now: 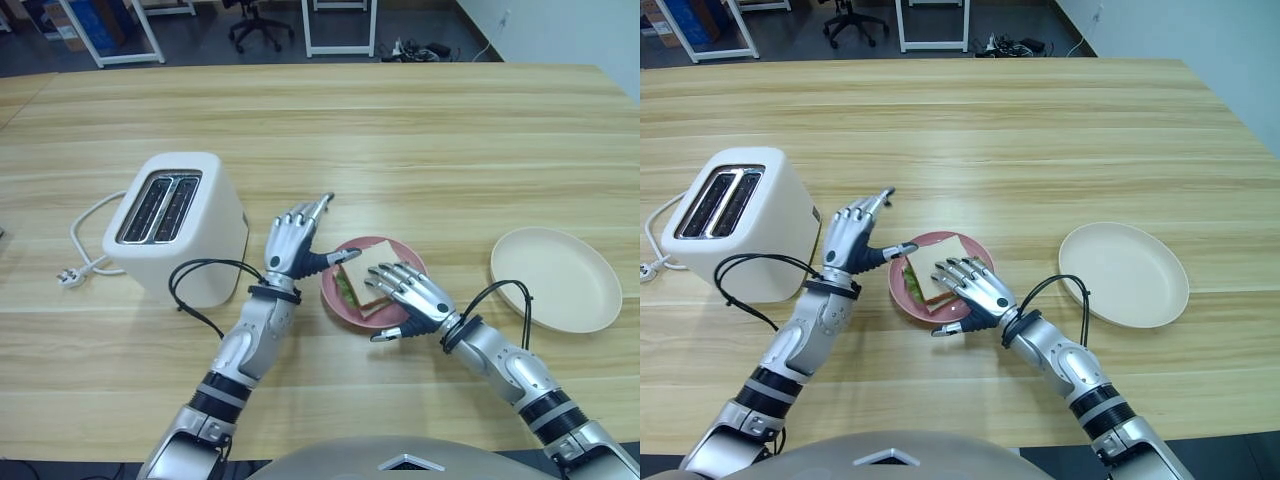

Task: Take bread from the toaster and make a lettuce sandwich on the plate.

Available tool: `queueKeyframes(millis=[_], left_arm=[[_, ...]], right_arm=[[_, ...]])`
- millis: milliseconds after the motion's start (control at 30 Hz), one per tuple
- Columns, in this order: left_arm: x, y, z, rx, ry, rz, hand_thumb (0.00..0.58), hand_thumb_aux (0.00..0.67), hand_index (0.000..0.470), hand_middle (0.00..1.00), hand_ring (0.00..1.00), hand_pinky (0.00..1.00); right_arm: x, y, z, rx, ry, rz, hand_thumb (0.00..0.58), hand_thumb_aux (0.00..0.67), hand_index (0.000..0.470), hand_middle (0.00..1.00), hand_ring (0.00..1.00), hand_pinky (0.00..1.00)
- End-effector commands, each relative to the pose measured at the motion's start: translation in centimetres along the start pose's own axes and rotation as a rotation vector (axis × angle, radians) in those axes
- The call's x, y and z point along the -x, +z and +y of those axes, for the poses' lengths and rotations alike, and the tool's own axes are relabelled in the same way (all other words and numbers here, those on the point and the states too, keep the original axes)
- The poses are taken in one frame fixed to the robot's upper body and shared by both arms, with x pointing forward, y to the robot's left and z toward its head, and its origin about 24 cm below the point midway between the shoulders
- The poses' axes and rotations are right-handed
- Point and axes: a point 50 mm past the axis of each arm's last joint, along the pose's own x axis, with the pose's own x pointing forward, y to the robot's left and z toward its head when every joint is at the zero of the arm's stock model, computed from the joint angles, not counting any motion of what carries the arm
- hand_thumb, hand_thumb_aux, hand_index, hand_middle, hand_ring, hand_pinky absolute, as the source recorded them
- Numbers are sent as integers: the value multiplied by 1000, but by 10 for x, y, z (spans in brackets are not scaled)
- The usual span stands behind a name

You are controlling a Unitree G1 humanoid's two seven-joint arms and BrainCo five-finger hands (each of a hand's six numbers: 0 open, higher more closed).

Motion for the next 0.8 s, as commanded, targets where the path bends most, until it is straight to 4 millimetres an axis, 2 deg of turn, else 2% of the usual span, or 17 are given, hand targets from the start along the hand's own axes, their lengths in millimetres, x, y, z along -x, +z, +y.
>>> queueKeyframes(millis=[33,133,233,300,367,467,533,567,600,633,667,733,800], left_arm=[[9,-8,1,-16,-4,34,0,0,0,0,0,0],[17,-8,-9,65,-56,60,0,0,0,0,0,0],[23,-6,-16,183,-91,81,0,0,0,0,0,0],[25,-5,-19,266,-98,91,0,0,0,0,0,0],[26,-7,-17,338,-62,103,0,0,0,0,0,0],[25,-13,3,429,49,96,0,0,0,0,0,0],[26,-18,22,498,94,36,0,0,0,0,0,0],[29,-19,30,547,59,-12,40,24,17,259,259,259],[36,-18,35,593,-34,-67,456,360,253,1000,1000,1000],[44,-18,38,614,-147,-121,580,670,470,1000,1000,1000],[55,-20,41,642,-287,-152,580,670,470,1000,1000,1000],[77,-25,43,667,-555,-170,580,670,470,1000,1000,1000],[99,-32,41,672,-800,-137,580,670,470,1000,1000,1000]], right_arm=[[34,-2,51,-12,335,45,0,0,0,0,0,0],[22,-5,21,-27,82,27,0,0,0,0,0,0],[13,-10,-29,-52,-329,-1,0,0,0,0,0,0],[14,-12,-64,-76,-601,-35,0,0,0,0,0,0],[21,-13,-89,-120,-790,-75,0,0,0,0,0,0],[37,-14,-112,-232,-935,-101,0,0,0,0,0,0],[50,-20,-115,-269,-870,-78,0,0,0,0,0,0],[57,-24,-112,-285,-771,-65,0,0,0,0,0,0],[66,-29,-105,-306,-626,-52,0,0,0,0,0,0],[76,-33,-98,-337,-491,-36,580,657,461,769,769,769],[90,-37,-88,-396,-329,-10,580,670,470,1000,1000,1000],[116,-36,-70,-480,-31,31,580,670,470,1000,1000,1000],[132,-31,-58,-547,162,46,580,670,470,1000,1000,1000]])
